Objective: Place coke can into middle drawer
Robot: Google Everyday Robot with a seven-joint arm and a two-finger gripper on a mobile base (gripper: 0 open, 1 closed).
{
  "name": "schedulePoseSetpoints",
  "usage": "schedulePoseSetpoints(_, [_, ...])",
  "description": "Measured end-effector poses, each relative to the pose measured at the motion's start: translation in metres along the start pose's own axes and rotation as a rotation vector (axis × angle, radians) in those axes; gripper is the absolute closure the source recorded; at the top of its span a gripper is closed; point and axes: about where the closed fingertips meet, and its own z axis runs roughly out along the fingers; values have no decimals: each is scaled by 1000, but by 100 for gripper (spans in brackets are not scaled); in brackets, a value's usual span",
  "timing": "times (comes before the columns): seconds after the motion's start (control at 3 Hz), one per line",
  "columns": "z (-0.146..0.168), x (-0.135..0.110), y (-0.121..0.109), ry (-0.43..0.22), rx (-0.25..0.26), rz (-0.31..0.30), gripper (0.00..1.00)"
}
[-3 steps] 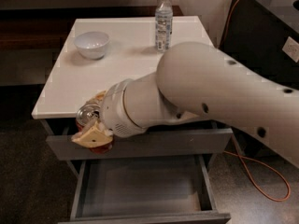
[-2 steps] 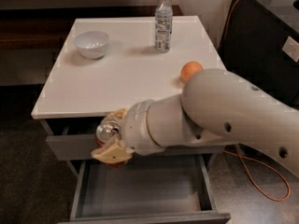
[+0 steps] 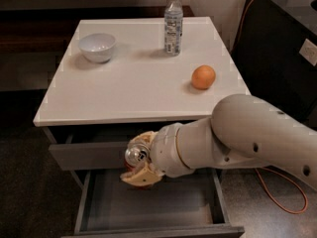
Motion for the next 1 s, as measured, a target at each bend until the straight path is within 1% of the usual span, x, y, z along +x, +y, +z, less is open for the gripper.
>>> schedulePoseSetpoints(0.33, [4,33,-5,39,2,-43,100])
schedulePoseSetpoints(0.67, [8,69,-14,67,23,-75,100])
schedulePoseSetpoints(1.0, [18,105,-18,74,44,-82,100])
